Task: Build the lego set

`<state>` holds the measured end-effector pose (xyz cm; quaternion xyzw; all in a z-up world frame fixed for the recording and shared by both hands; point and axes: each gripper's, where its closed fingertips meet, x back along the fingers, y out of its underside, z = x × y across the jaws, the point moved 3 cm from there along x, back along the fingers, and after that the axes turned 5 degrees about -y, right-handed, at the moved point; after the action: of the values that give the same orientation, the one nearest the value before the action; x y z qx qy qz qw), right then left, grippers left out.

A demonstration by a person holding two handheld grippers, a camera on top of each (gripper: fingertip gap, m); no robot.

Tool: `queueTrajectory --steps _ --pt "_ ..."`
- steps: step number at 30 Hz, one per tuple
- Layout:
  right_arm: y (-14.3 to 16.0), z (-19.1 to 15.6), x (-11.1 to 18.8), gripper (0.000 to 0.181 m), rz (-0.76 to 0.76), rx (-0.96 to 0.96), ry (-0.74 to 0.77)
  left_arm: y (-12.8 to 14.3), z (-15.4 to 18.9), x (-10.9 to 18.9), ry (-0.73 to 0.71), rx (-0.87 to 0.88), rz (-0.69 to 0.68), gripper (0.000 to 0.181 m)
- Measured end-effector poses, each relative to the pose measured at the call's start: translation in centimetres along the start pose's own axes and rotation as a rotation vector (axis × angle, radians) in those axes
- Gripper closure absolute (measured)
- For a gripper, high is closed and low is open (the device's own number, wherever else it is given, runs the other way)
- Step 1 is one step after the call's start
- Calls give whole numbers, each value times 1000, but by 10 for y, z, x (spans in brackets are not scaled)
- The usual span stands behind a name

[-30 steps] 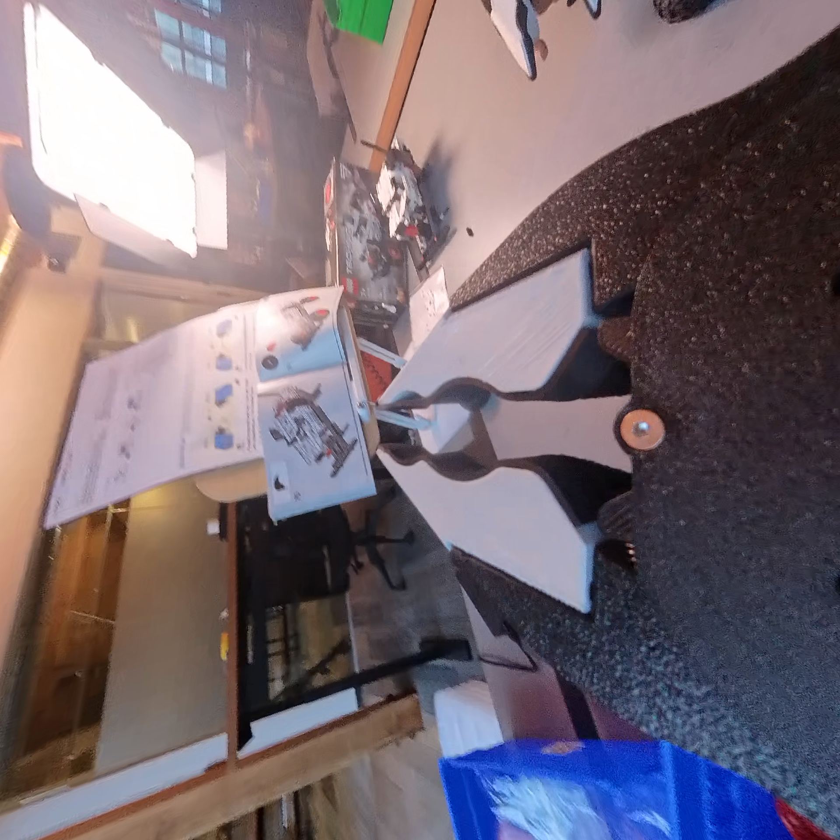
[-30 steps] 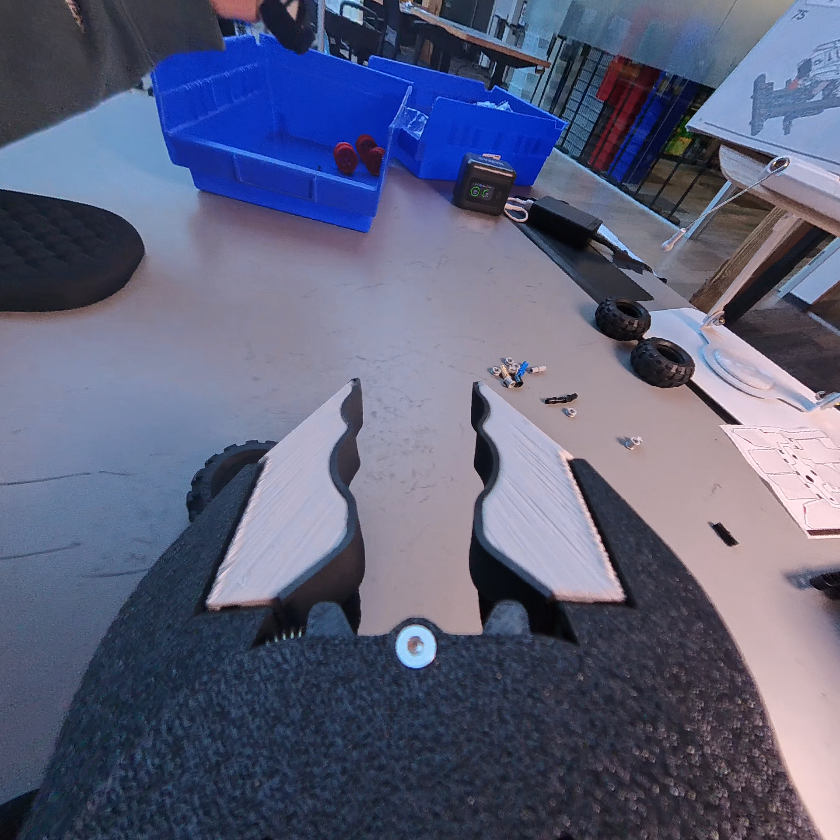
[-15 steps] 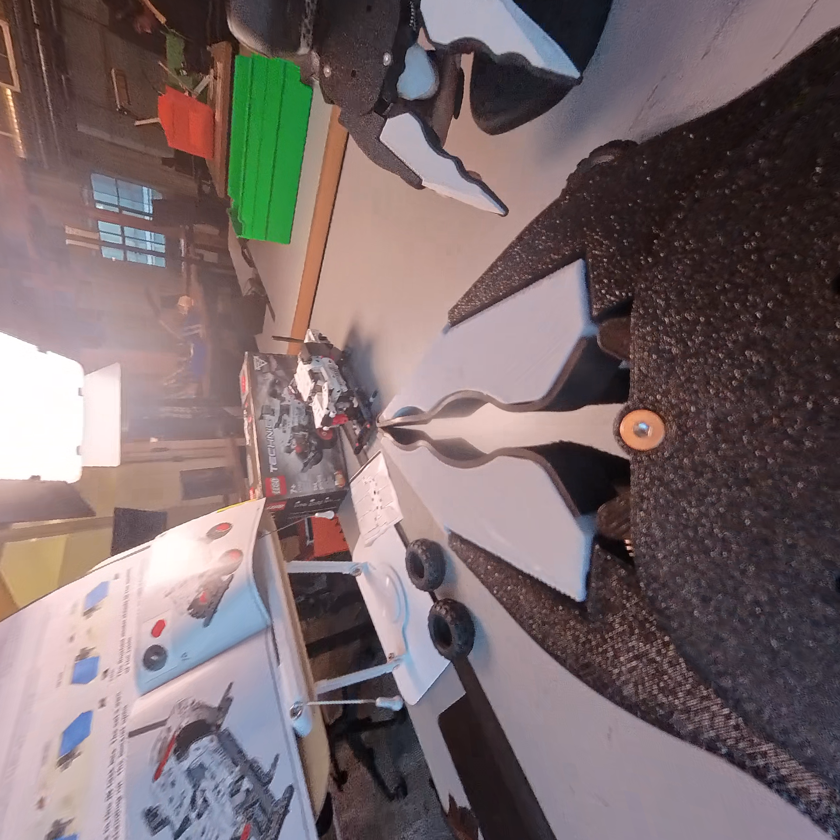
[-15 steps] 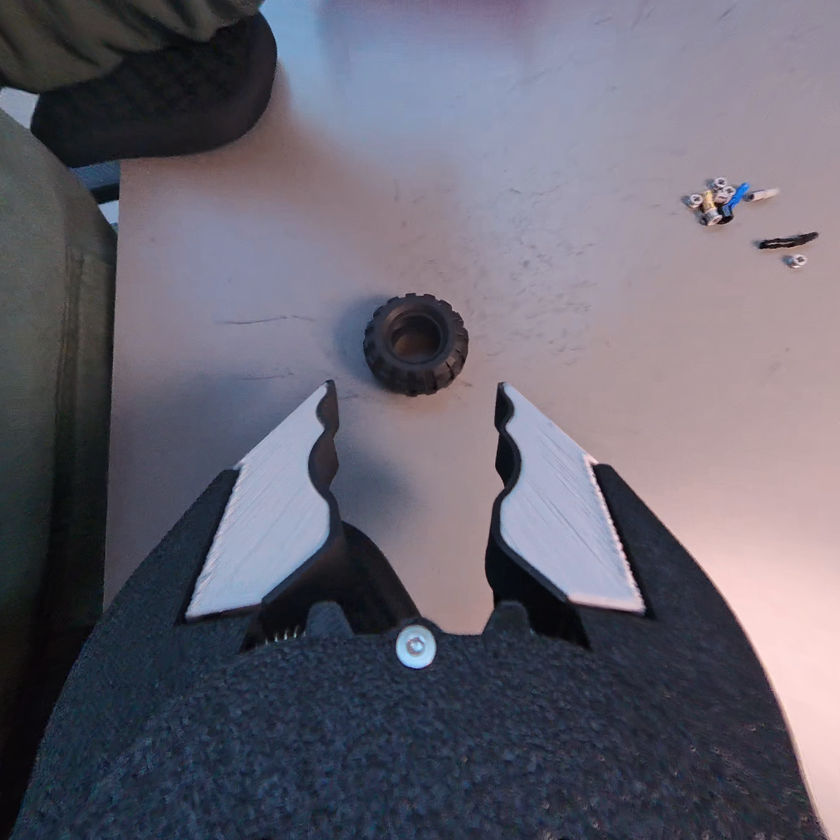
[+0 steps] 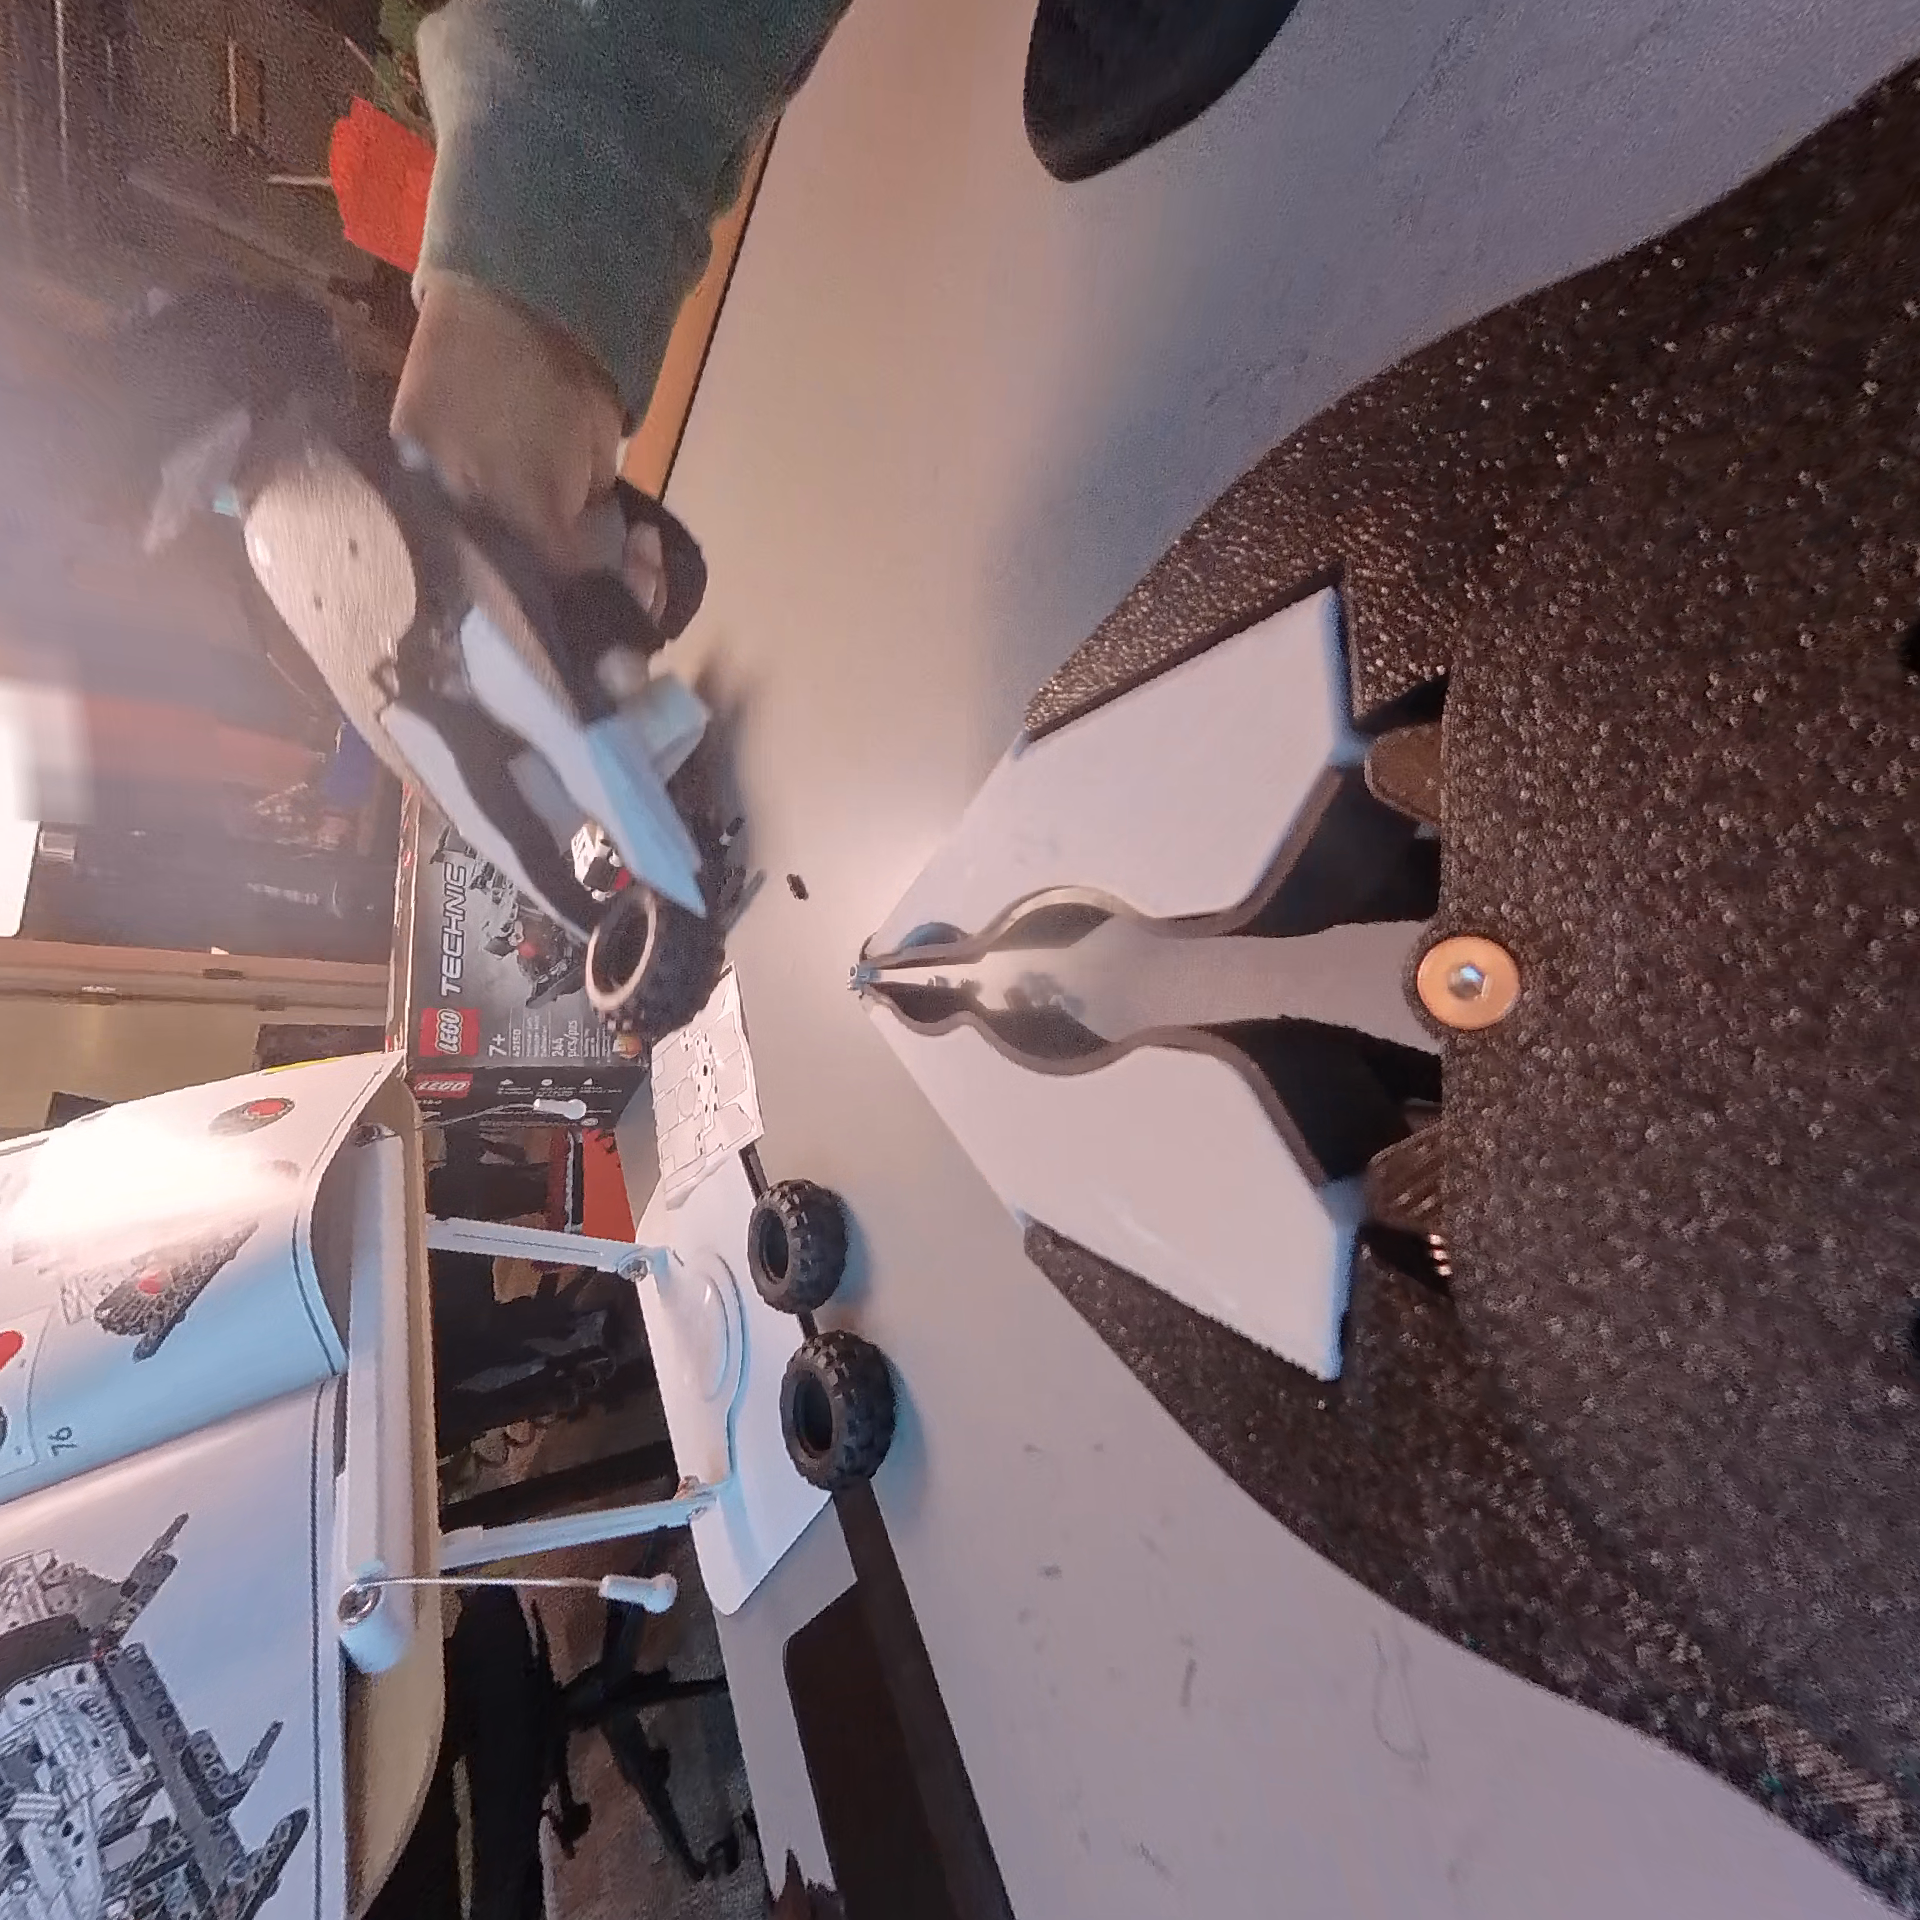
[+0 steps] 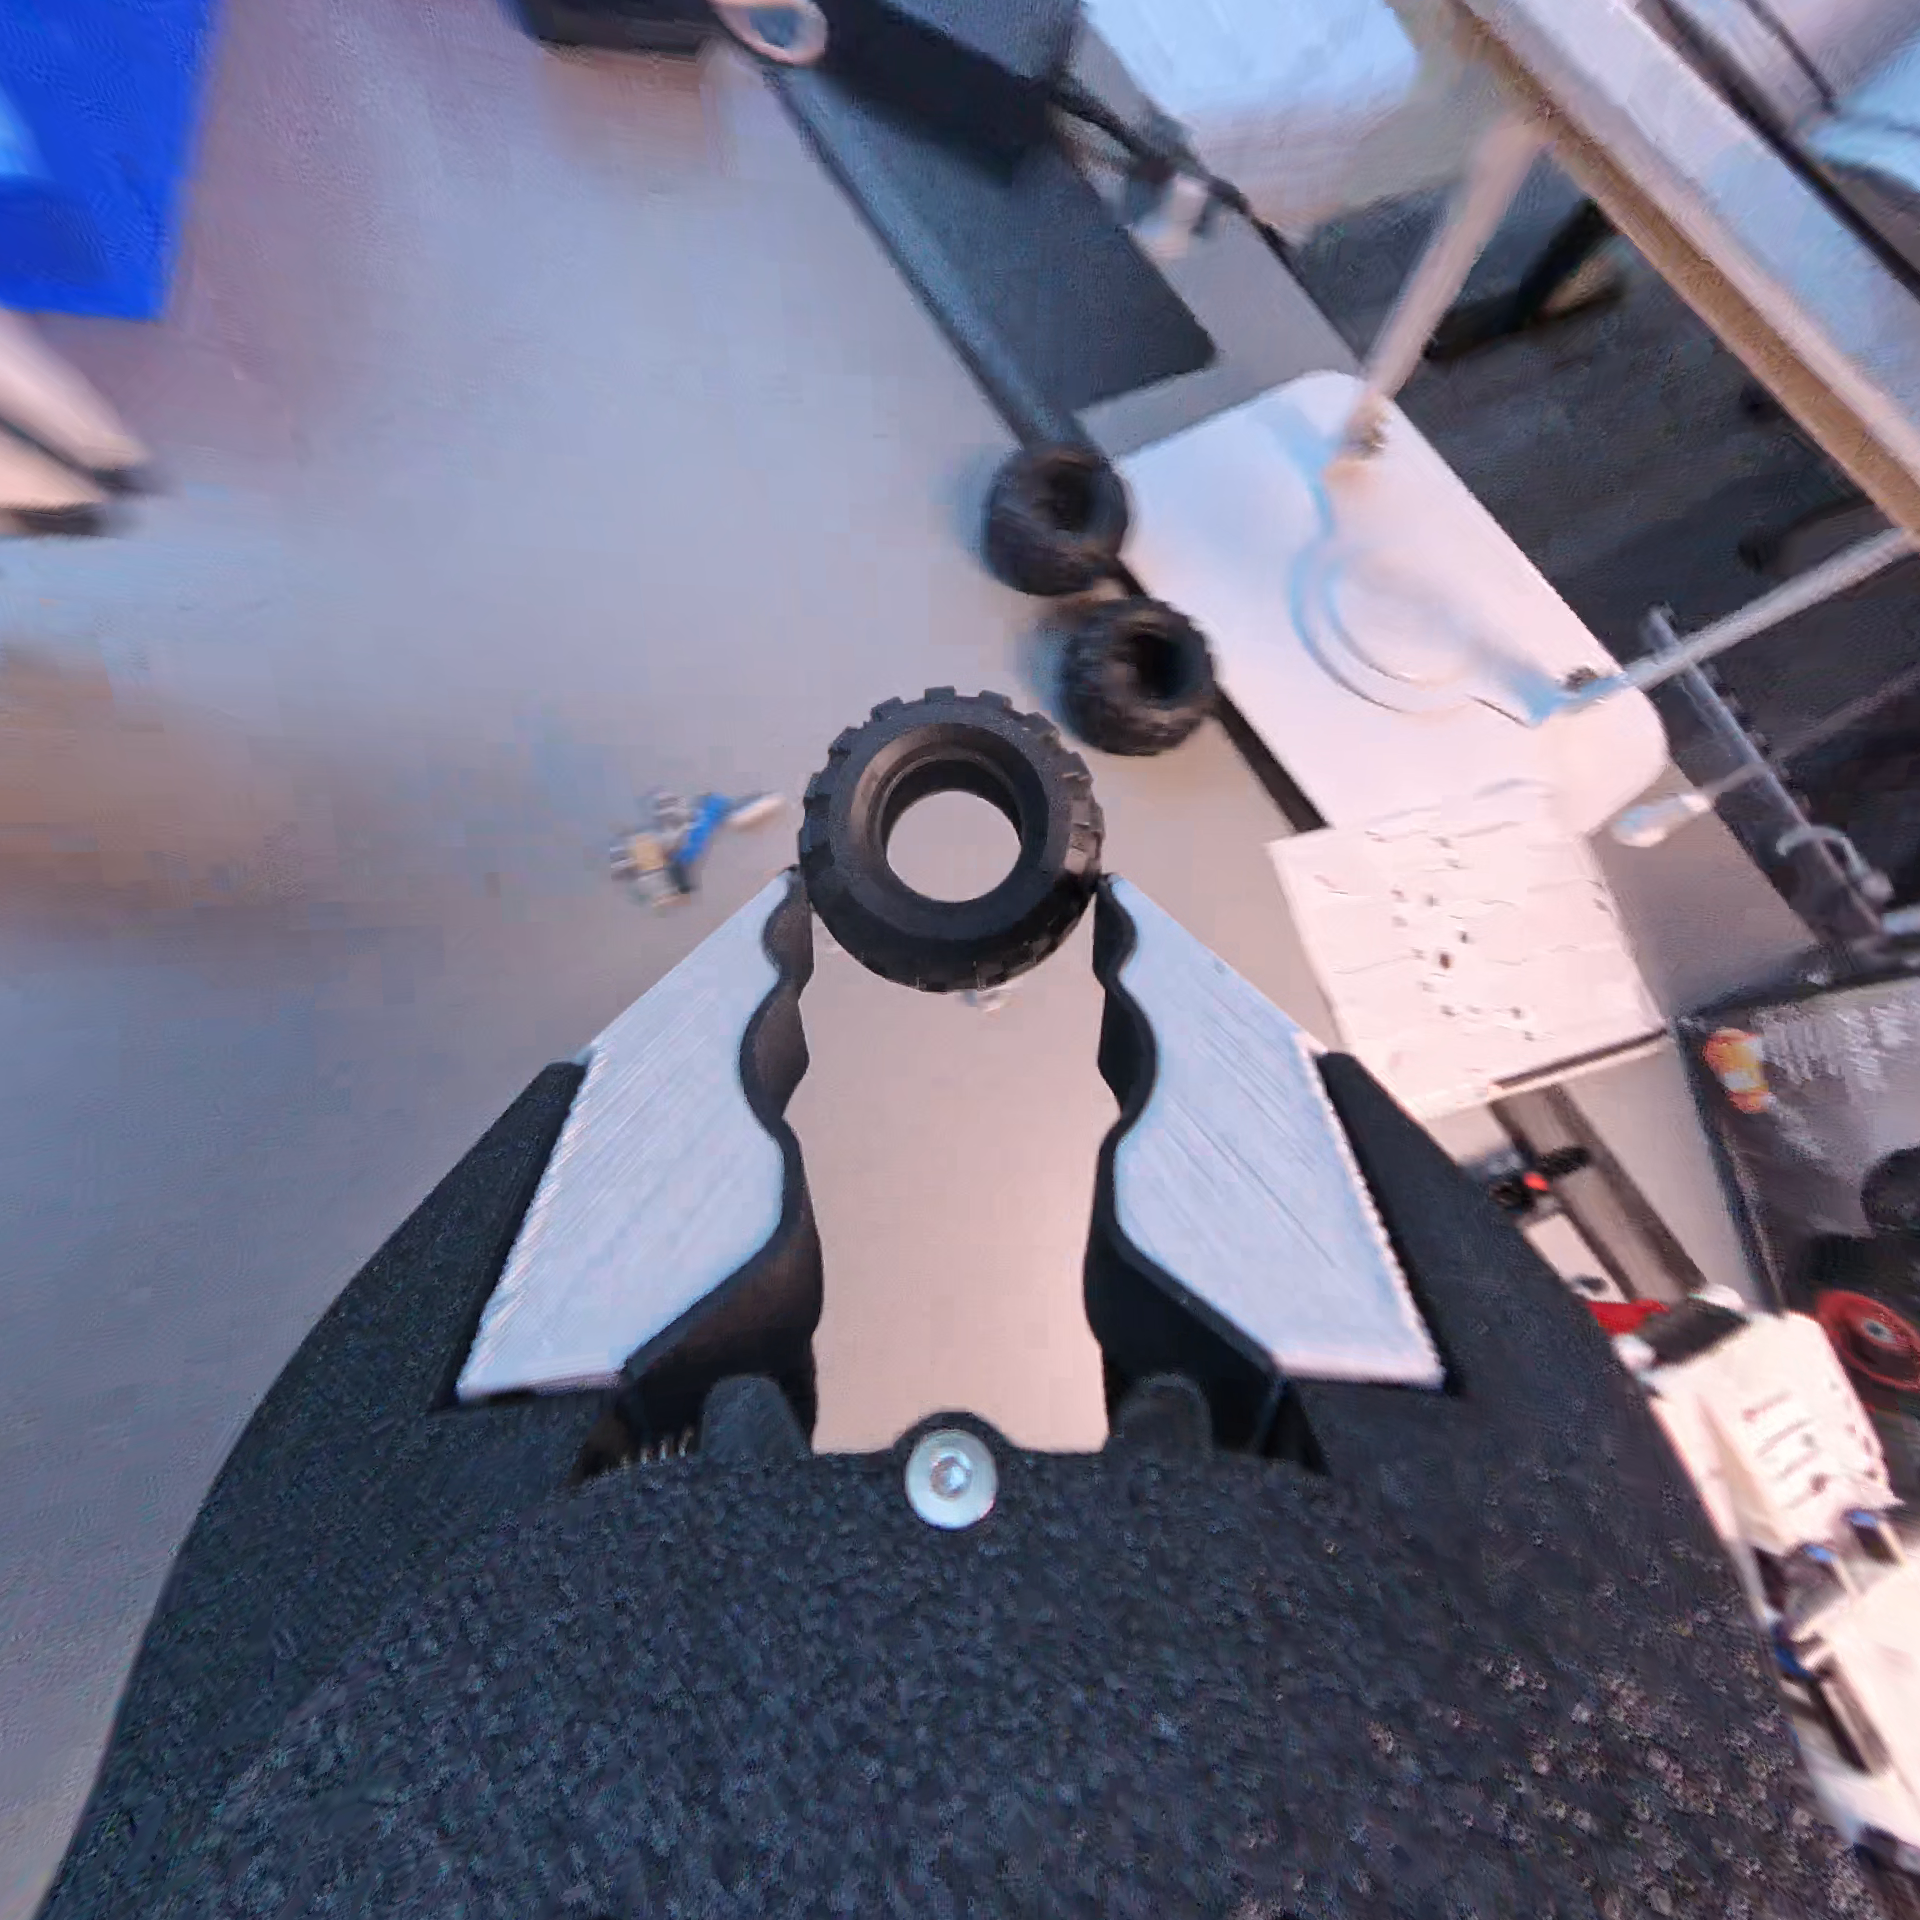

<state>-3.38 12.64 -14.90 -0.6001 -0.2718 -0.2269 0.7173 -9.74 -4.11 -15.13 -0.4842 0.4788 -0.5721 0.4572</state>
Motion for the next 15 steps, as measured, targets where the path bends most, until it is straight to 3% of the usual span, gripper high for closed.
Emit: queueTrajectory --steps 2,5,8,15 --pt "9 50 -32 128 -68 -94 60 0 -2 2 -16 -55 7 181" --pt "31 90 -76 128 -177 -195 64 2 -2 3 -26 -111 7 181" --pt "41 95 -104 127 -241 -232 12 6 0 0 -22 -151 -20 181" --pt "31 107 -124 126 -188 -197 54 16 4 -10 18 -169 -68 176"
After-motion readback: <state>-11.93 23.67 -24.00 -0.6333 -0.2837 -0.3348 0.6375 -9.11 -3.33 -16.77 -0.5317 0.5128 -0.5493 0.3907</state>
